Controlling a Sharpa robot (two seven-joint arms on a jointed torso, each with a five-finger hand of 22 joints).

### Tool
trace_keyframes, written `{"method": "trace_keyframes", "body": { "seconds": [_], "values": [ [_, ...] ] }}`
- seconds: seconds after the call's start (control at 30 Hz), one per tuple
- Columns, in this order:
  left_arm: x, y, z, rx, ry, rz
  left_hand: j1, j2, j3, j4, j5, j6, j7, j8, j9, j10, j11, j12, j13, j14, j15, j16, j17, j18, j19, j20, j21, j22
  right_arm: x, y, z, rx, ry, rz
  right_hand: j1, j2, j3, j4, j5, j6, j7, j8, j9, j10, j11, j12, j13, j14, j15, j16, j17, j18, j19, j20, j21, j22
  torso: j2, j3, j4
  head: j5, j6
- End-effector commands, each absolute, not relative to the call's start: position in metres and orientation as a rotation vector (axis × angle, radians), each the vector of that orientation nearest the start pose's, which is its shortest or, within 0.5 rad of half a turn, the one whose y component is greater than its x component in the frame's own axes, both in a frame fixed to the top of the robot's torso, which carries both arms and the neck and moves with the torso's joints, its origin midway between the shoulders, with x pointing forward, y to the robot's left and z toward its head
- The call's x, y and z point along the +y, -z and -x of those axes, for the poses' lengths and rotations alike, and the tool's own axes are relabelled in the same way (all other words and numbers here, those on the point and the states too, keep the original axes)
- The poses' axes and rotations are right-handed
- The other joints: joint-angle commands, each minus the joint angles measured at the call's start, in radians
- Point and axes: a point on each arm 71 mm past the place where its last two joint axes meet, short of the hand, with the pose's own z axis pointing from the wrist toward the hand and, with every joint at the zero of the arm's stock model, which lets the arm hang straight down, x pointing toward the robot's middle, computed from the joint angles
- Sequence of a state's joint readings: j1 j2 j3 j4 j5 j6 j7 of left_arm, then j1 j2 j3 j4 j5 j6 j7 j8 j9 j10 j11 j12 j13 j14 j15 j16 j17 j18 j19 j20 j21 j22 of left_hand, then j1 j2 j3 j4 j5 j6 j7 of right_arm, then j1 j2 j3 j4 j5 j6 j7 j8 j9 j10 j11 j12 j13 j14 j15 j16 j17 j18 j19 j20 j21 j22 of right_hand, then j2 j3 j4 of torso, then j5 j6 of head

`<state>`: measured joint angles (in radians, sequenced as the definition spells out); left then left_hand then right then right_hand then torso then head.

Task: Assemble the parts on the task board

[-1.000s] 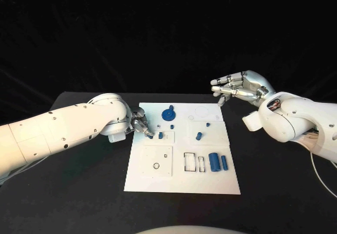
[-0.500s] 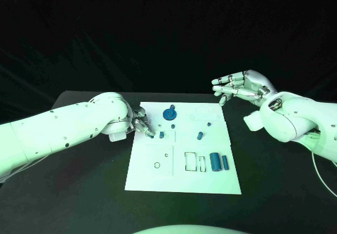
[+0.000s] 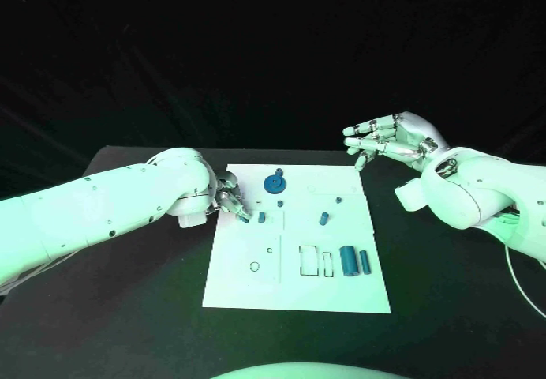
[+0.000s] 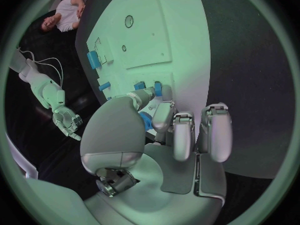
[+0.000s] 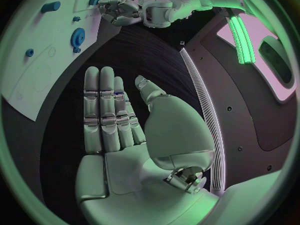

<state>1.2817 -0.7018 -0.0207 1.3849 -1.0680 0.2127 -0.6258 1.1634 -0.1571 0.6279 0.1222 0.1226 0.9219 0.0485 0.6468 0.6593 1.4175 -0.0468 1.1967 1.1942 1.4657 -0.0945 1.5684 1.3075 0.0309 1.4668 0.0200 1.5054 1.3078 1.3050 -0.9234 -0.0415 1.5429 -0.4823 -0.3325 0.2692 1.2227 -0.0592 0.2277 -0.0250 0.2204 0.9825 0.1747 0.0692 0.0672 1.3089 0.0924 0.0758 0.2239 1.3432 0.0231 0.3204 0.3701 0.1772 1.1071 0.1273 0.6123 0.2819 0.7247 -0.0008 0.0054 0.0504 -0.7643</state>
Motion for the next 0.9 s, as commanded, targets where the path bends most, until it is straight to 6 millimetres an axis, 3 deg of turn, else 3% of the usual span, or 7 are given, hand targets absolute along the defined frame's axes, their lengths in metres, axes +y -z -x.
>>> {"method": "trace_keyframes", "body": {
  "seconds": [0.03,0.6,0.9],
  "values": [
    [0.1880,0.1997,-0.5105,2.383,0.249,0.141,-0.019,-0.002,-0.015,0.007,-0.002,0.044,-0.034,-0.006,-0.003,0.003,-0.003,0.002,0.000,0.105,-0.005,0.002,0.263,-0.012,0.073,-0.007,0.005,0.201,-0.2347,0.1248,-0.4970,1.498,-1.304,-0.582,0.010,-0.003,-0.005,0.000,0.003,-0.008,-0.002,0.000,0.000,-0.007,-0.002,-0.006,0.000,-0.005,0.000,-0.003,0.001,0.006,0.003,0.000,-0.007,-0.002,-0.001,-0.0002,-0.0005,-0.001,0.000],
    [0.1852,0.1997,-0.5145,2.363,0.215,0.139,-0.091,-0.004,-0.106,0.065,-0.001,0.068,-0.036,-0.014,-0.012,0.004,-0.005,-0.004,-0.004,0.105,-0.006,0.002,0.263,-0.014,0.077,-0.009,0.012,0.210,-0.2335,0.1240,-0.4960,1.491,-1.305,-0.573,0.009,0.000,-0.008,0.004,0.005,-0.008,-0.001,0.000,0.000,-0.007,-0.001,-0.006,0.000,-0.006,0.001,-0.005,0.002,0.006,0.004,0.000,-0.010,-0.004,0.000,-0.0013,-0.0002,-0.003,0.006],
    [0.1865,0.1998,-0.5160,2.358,0.206,0.143,-0.107,-0.012,-0.193,0.105,-0.001,0.077,-0.036,-0.017,-0.015,0.005,-0.005,-0.006,-0.005,0.105,-0.006,0.002,0.263,-0.015,0.078,-0.008,0.013,0.212,-0.2335,0.1240,-0.4959,1.492,-1.306,-0.574,0.007,0.001,-0.012,0.008,0.005,-0.009,0.000,0.000,0.000,-0.010,0.000,-0.006,-0.001,-0.008,0.002,-0.006,0.003,0.005,0.004,0.001,-0.012,-0.005,0.000,-0.0014,-0.0003,-0.004,0.005]
  ]
}}
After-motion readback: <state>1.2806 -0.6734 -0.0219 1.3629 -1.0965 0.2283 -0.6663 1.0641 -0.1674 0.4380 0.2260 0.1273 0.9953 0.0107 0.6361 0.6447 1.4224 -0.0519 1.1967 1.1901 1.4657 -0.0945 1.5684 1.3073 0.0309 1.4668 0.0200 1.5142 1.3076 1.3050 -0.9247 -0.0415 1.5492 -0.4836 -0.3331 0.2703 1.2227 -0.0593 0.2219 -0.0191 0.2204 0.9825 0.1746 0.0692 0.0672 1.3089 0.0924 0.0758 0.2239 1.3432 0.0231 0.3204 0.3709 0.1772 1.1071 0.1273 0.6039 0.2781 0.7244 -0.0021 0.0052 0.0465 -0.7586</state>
